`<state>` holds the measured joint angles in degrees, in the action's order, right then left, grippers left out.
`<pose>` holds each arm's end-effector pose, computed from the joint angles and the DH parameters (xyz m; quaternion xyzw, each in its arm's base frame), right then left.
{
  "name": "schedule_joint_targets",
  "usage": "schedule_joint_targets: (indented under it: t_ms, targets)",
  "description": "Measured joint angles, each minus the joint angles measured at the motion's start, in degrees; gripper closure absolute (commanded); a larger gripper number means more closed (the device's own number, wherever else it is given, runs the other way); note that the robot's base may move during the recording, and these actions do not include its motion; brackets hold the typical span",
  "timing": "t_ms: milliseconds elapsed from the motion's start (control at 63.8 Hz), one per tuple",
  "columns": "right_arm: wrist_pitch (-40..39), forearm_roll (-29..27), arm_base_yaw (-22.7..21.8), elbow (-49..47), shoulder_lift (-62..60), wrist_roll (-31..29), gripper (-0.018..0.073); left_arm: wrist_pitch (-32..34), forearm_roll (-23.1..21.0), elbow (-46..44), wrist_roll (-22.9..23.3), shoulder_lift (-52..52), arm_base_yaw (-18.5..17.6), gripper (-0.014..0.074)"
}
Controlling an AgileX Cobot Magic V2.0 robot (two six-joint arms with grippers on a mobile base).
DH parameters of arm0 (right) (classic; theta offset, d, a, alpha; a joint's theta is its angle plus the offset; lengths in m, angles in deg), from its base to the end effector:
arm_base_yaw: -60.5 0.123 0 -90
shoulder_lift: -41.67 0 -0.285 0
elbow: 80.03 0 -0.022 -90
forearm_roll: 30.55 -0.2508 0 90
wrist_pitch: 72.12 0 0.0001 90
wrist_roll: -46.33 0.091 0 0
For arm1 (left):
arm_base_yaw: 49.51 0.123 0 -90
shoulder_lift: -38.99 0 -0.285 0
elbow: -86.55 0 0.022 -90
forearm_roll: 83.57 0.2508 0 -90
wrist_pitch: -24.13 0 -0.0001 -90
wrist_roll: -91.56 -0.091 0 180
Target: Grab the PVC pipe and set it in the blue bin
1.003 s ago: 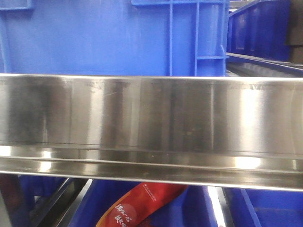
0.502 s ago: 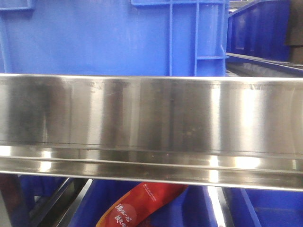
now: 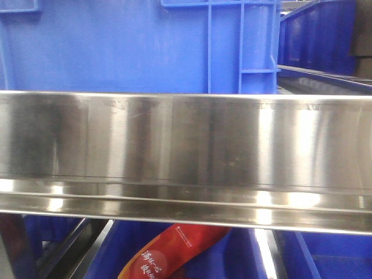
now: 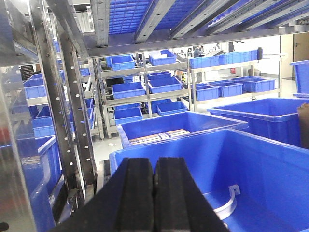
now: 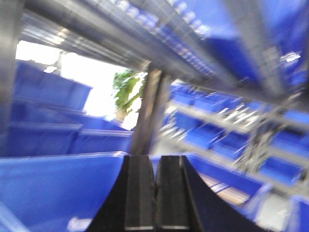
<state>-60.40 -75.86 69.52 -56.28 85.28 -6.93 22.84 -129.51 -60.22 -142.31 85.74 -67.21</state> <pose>0.1005 0.0293 0.4587 -0.1500 0.5958 0.0476 0.7876 0.1307 -0.0433 0.4102 0.1499 0.6311 -0.0700 0.7579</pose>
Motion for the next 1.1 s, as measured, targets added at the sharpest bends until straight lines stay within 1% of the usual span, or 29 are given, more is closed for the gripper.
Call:
schedule_joint_targets:
  t_ms: [157, 345, 517, 643, 847, 1097]
  targets:
    - [2.7, 0.0, -4.5, 0.4, -3.8, 0.0, 0.0727, 0.0, -0.3, 0.0, 0.0, 0.0, 0.0, 0.0707]
    - [9.9, 0.9, -11.6, 0.8, -5.5, 1.9, 0.0727, 0.0, -1.1, 0.1, 0.0, -0.4, 0.0, 0.0707]
    - [11.6, 3.9, -15.8, 4.0, -8.8, 4.8, 0.0727, 0.1, -1.4, 1.8, 0.0, -2.1, 0.0, 0.0707]
    - [11.8, 4.3, -16.3, 7.4, -12.0, 5.7, 0.0727, 0.1, -1.9, 3.6, 0.0, -3.8, 0.0, 0.0707]
    - [12.0, 4.7, -16.3, 13.8, -17.7, 9.7, 0.0727, 0.1, -2.9, 5.8, 0.0, -6.4, 0.0, 0.0707]
    - [12.0, 5.3, -16.8, 19.4, -25.2, 10.5, 0.0727, -0.4, -2.9, 7.9, 0.0, -9.3, 0.0, 0.0707]
